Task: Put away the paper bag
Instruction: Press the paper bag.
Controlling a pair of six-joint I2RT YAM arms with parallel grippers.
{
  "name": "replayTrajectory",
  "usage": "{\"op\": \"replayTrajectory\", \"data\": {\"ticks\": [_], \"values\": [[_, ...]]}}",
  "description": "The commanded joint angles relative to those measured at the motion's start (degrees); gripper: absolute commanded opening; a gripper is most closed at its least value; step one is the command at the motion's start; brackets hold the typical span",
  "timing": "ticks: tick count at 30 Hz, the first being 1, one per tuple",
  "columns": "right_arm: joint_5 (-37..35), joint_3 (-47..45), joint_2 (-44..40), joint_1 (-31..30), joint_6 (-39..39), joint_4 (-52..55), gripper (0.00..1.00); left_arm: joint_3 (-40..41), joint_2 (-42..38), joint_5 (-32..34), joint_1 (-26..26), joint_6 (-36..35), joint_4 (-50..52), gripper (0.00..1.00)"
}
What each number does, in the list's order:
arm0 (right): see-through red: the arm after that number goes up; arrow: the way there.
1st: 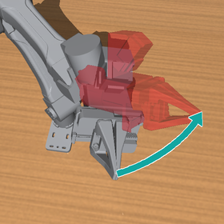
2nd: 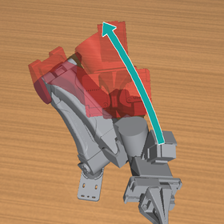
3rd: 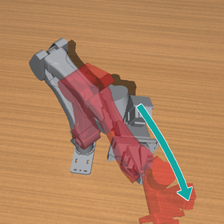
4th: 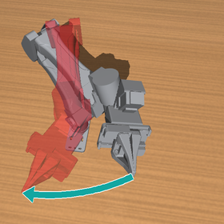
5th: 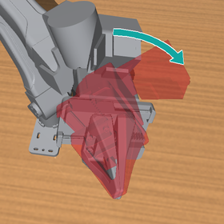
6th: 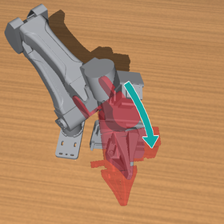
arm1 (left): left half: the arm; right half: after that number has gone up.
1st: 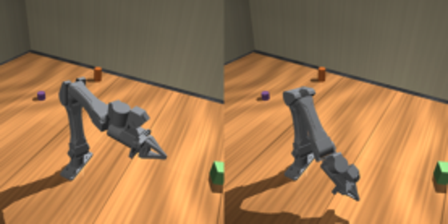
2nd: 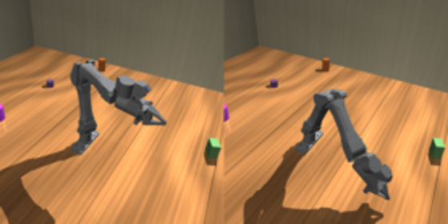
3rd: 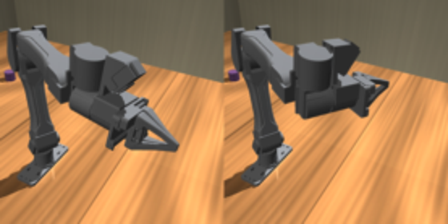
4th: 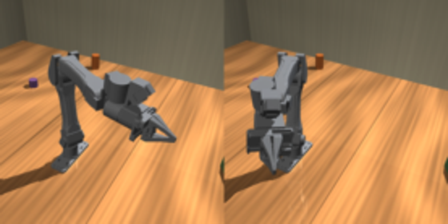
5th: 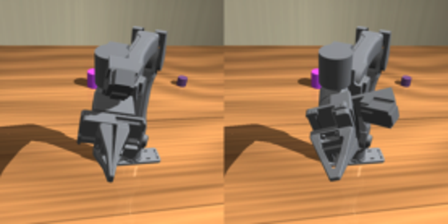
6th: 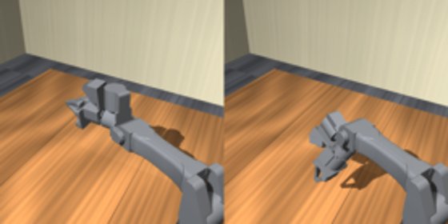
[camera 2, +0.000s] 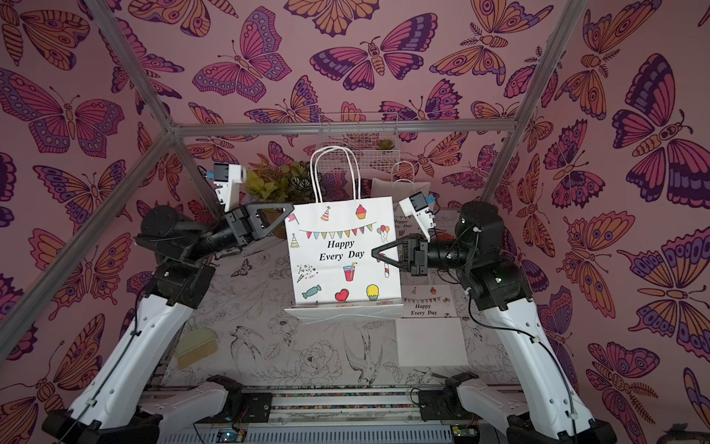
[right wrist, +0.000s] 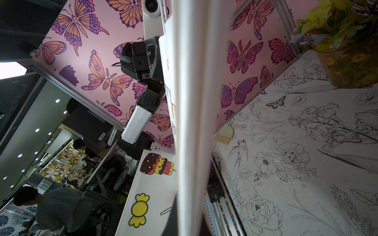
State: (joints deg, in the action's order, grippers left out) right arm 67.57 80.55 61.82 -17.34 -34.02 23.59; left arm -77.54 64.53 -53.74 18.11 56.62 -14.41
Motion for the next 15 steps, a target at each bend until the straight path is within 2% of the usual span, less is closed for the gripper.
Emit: {"op": "replayTrajectory", "data": {"ticks": [1,5,8,9,10,13,14,15], "values": [[0.5,0.0,-0.7,0.0,1.2,0.8,0.0,0.6,-0.5,0.1,-0.3,-0.5,-0.9,0.0],[0.2,-0.9,-0.8,0.0,-1.6,-3.3,0.0,2.1,-1.6,-0.7,-0.3,0.1,-0.6,0.01],[0.2,-2.3,-1.2,0.0,-5.7,-9.0,0.0,3.7,-2.8,-1.4,0.0,1.4,-0.6,0.36],[0.2,-2.3,-1.2,0.0,-6.3,-9.8,0.0,4.1,-3.1,-2.0,0.2,1.6,-0.6,0.44],[0.2,-2.5,-1.1,0.0,-6.6,-10.3,0.0,4.5,-3.4,-2.4,0.4,1.9,-0.6,0.48],[0.2,-2.6,-1.0,0.0,-7.9,-12.1,0.0,6.5,-4.6,-3.3,1.5,2.2,-0.7,0.52],[0.1,-2.6,-0.9,0.0,-8.3,-12.6,0.0,7.3,-5.0,-3.4,1.9,2.4,-0.7,0.49],[0.2,-2.7,-1.0,0.0,-8.6,-13.0,0.0,8.1,-5.4,-3.5,2.4,2.5,-0.7,0.41]]}}
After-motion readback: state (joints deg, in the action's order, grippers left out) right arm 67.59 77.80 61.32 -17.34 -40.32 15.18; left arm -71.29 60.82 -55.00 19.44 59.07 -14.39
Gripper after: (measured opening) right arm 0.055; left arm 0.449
